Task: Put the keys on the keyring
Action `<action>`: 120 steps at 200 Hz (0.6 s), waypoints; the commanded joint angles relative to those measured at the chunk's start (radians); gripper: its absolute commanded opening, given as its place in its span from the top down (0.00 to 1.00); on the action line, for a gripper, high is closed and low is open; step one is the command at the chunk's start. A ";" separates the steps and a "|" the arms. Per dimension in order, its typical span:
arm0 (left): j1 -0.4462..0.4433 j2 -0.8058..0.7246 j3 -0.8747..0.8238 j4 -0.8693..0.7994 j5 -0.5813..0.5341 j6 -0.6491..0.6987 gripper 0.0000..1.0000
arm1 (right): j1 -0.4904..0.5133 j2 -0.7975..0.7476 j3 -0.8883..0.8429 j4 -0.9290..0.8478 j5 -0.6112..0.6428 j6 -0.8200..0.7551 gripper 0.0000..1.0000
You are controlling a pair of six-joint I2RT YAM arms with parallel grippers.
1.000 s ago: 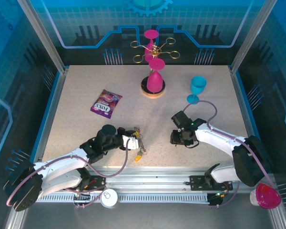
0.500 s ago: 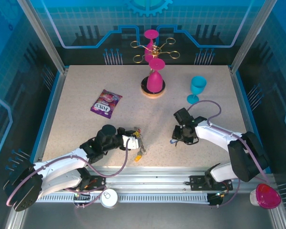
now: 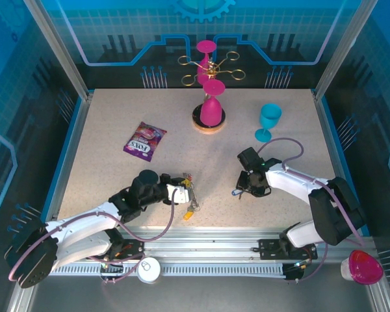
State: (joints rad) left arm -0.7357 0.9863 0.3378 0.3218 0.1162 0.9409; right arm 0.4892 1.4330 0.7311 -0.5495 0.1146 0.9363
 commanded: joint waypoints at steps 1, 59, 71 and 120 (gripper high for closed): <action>-0.006 -0.015 0.030 0.000 0.008 -0.010 1.00 | -0.013 0.011 -0.015 0.013 -0.028 0.034 0.61; -0.006 -0.021 0.030 -0.009 0.010 -0.002 1.00 | -0.017 0.034 -0.019 0.033 -0.036 0.053 0.66; -0.006 -0.020 0.031 -0.009 0.010 -0.001 1.00 | -0.019 0.036 -0.019 0.037 -0.038 0.053 0.66; -0.006 -0.021 0.031 -0.010 0.010 0.000 1.00 | -0.020 0.043 -0.012 0.045 -0.037 0.047 0.81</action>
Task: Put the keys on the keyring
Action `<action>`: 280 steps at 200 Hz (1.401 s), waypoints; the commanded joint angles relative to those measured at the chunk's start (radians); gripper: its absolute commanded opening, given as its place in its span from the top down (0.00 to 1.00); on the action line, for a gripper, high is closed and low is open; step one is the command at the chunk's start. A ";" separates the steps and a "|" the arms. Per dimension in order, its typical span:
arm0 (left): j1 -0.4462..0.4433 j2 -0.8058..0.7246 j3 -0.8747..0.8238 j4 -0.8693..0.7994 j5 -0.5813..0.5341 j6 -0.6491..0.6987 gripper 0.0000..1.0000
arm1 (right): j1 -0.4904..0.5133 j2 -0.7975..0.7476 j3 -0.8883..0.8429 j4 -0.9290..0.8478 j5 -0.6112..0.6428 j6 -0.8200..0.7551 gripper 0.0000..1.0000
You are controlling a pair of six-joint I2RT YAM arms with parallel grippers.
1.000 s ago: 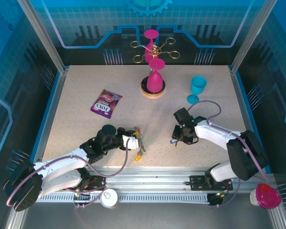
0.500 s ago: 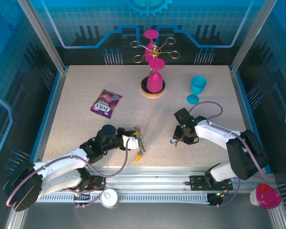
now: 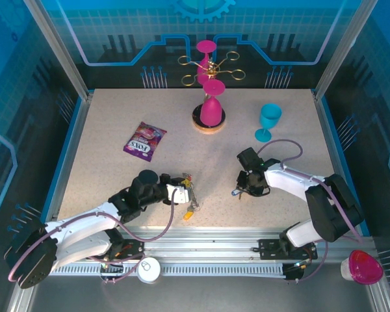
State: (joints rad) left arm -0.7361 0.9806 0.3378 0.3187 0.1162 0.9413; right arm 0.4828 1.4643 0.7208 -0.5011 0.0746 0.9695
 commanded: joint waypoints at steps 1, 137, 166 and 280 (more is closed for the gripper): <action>-0.006 -0.016 0.031 -0.006 0.010 0.000 1.00 | -0.013 0.012 -0.001 -0.004 0.003 0.015 0.81; -0.005 -0.023 0.030 -0.013 0.008 0.003 1.00 | -0.023 0.019 0.013 -0.035 0.021 -0.080 0.78; -0.005 -0.028 0.029 -0.016 0.008 0.004 1.00 | -0.023 0.018 0.020 -0.039 0.039 -0.088 0.77; -0.006 -0.033 0.027 -0.016 0.011 0.006 1.00 | -0.027 0.049 0.077 -0.048 0.037 -0.191 0.71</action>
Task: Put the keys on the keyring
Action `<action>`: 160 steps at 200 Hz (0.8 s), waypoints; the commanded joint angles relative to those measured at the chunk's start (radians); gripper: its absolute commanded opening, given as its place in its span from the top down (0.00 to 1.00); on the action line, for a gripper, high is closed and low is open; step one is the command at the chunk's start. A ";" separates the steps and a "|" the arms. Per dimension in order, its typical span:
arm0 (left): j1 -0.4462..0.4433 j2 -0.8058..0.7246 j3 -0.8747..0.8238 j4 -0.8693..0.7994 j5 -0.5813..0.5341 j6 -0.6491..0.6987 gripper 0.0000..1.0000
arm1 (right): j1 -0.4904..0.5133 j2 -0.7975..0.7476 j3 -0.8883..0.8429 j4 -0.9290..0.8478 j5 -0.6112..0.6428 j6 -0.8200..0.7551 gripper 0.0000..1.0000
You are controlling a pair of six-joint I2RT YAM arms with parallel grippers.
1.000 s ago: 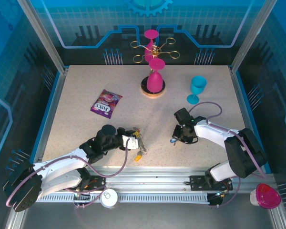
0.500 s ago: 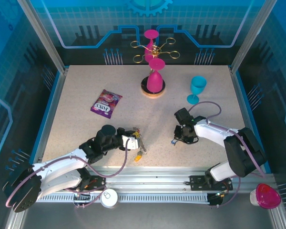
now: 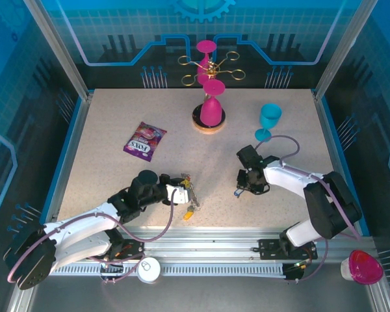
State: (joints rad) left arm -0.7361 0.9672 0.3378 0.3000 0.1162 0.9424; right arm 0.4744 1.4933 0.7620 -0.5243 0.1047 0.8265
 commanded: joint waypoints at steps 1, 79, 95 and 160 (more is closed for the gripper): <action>-0.006 -0.019 0.027 0.003 0.011 0.004 1.00 | -0.019 0.020 0.036 -0.026 0.007 -0.048 0.71; -0.005 -0.019 0.026 0.001 0.014 0.006 1.00 | -0.028 0.038 0.059 -0.045 0.011 -0.091 0.82; -0.005 -0.019 0.028 -0.001 0.016 0.007 1.00 | -0.028 0.036 0.059 -0.043 0.010 -0.090 0.83; -0.006 -0.019 0.027 -0.001 0.015 0.008 1.00 | -0.028 0.025 0.063 -0.051 0.000 -0.090 0.88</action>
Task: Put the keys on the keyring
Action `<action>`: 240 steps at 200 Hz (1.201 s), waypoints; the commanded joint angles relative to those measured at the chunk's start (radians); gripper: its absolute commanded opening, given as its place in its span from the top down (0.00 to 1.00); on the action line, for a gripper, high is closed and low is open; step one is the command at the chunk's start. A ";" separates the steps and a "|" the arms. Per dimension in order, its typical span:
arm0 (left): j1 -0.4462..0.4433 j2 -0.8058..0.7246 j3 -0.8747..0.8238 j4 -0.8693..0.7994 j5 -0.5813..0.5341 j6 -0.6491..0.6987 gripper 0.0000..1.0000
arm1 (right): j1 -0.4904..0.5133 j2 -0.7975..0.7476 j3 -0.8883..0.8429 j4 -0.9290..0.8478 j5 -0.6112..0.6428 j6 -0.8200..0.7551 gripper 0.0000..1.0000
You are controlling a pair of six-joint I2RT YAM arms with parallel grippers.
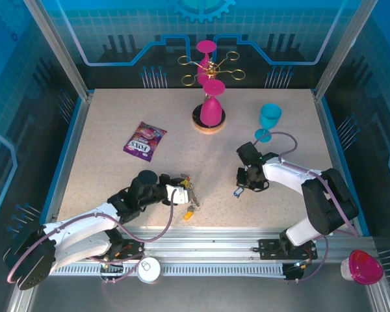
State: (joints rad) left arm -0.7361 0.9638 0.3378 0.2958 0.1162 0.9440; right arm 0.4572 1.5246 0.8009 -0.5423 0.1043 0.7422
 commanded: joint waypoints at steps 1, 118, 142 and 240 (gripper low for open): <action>-0.006 -0.016 0.027 0.002 0.015 0.006 1.00 | -0.011 -0.005 0.023 -0.033 -0.001 -0.006 0.88; -0.005 -0.015 0.027 0.001 0.014 0.009 1.00 | -0.012 -0.013 0.031 -0.051 -0.029 0.000 0.87; -0.006 -0.017 0.028 0.001 0.013 0.011 1.00 | -0.012 -0.007 0.030 -0.050 -0.033 0.000 0.88; -0.005 -0.016 0.027 0.000 0.011 0.013 1.00 | -0.011 0.006 0.031 -0.054 -0.041 -0.002 0.91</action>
State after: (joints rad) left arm -0.7361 0.9615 0.3378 0.2935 0.1162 0.9447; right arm 0.4568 1.5246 0.8120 -0.5682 0.0708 0.7395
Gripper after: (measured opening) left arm 0.046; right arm 0.107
